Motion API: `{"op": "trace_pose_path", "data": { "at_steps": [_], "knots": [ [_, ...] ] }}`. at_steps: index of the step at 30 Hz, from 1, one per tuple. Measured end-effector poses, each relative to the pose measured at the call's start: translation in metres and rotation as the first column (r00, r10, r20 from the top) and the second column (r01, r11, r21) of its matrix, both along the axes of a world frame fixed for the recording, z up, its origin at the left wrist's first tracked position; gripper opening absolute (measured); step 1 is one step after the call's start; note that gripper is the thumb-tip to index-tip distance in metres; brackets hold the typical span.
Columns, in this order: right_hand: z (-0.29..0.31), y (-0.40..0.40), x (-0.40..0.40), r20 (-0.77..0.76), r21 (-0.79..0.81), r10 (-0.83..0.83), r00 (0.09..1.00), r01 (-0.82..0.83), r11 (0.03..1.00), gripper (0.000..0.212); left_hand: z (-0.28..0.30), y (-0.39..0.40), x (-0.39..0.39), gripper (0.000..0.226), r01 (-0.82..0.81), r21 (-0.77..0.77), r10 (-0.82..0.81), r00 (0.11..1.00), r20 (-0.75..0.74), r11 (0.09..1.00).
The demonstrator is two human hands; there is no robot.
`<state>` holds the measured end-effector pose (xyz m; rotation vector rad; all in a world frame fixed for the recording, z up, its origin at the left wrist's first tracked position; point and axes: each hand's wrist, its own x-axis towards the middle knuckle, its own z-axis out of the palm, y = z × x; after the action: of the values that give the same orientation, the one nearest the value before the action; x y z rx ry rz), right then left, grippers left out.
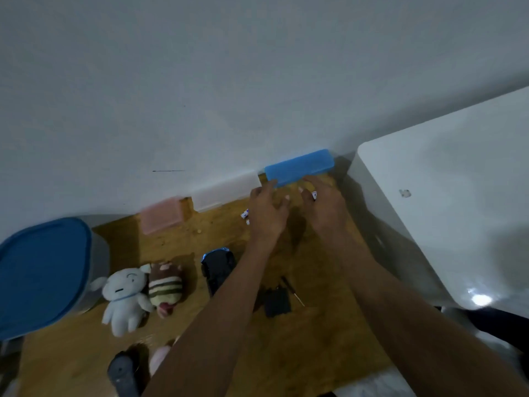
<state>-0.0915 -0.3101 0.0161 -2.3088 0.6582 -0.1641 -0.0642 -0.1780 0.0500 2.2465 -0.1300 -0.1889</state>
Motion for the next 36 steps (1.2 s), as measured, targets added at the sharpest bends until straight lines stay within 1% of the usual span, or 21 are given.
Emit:
{"op": "trace_pose_path", "data": {
  "at_steps": [1,2,4,7,9,11,14,17,19,22,25,27,29,32,36],
  "knots": [
    [-0.002,-0.007,0.001,0.089,-0.008,0.012,0.996,-0.011,1.0,0.035,-0.005,-0.01,0.007,0.05,-0.022,-0.019,0.022,1.0,0.004,1.0],
    [-0.003,-0.013,0.004,0.124,-0.021,0.026,0.992,-0.024,0.999,0.038,-0.011,-0.02,0.013,0.052,-0.059,-0.04,0.059,0.998,-0.003,0.997],
    [-0.012,-0.022,0.014,0.072,-0.021,0.029,0.997,-0.028,0.999,0.045,-0.025,-0.034,0.026,0.057,-0.136,-0.056,0.136,0.991,-0.004,0.989],
    [-0.028,-0.031,0.031,-0.004,-0.033,0.021,1.0,-0.021,0.999,0.055,-0.042,-0.047,0.038,0.066,-0.192,-0.05,0.193,0.981,0.009,0.98],
    [-0.037,-0.039,0.037,0.003,-0.092,0.039,0.999,-0.039,0.995,0.058,-0.049,-0.056,0.04,0.072,-0.209,-0.027,0.209,0.978,0.01,0.978],
    [-0.041,-0.045,0.043,0.012,-0.111,0.054,0.998,-0.052,0.992,0.059,-0.054,-0.063,0.04,0.074,-0.233,-0.003,0.233,0.972,0.016,0.973],
    [-0.047,-0.049,0.054,0.008,-0.128,0.088,0.996,-0.086,0.988,0.057,-0.065,-0.066,0.044,0.067,-0.271,0.001,0.271,0.961,0.054,0.962],
    [-0.055,-0.053,0.056,0.036,-0.172,0.134,0.99,-0.126,0.977,0.053,-0.078,-0.066,0.046,0.056,-0.285,0.007,0.282,0.951,0.126,0.958],
    [-0.06,-0.053,0.055,0.064,-0.184,0.144,0.987,-0.131,0.974,0.052,-0.082,-0.067,0.046,0.051,-0.316,-0.014,0.315,0.938,0.145,0.949],
    [-0.063,-0.053,0.054,0.117,-0.201,0.159,0.98,-0.133,0.97,0.051,-0.082,-0.072,0.045,0.048,-0.352,-0.034,0.353,0.925,0.14,0.935],
    [-0.065,-0.053,0.053,0.167,-0.205,0.164,0.972,-0.128,0.97,0.05,-0.084,-0.072,0.044,0.047,-0.353,-0.043,0.355,0.92,0.168,0.935],
    [-0.062,-0.054,0.055,0.23,-0.233,0.149,0.962,-0.094,0.968,0.047,-0.087,-0.071,0.044,0.054,-0.349,-0.057,0.353,0.917,0.184,0.936],
    [-0.057,-0.054,0.059,0.279,-0.257,0.143,0.949,-0.07,0.964,0.045,-0.088,-0.07,0.045,0.068,-0.354,-0.075,0.362,0.913,0.191,0.932],
    [-0.046,-0.055,0.065,0.288,-0.24,0.113,0.951,-0.043,0.97,0.044,-0.088,-0.07,0.044,0.084,-0.341,-0.074,0.349,0.912,0.218,0.937],
    [-0.031,-0.054,0.075,0.31,-0.243,0.089,0.946,-0.011,0.97,0.046,-0.087,-0.066,0.043,0.093,-0.305,-0.099,0.321,0.915,0.243,0.947]
  ]
}}
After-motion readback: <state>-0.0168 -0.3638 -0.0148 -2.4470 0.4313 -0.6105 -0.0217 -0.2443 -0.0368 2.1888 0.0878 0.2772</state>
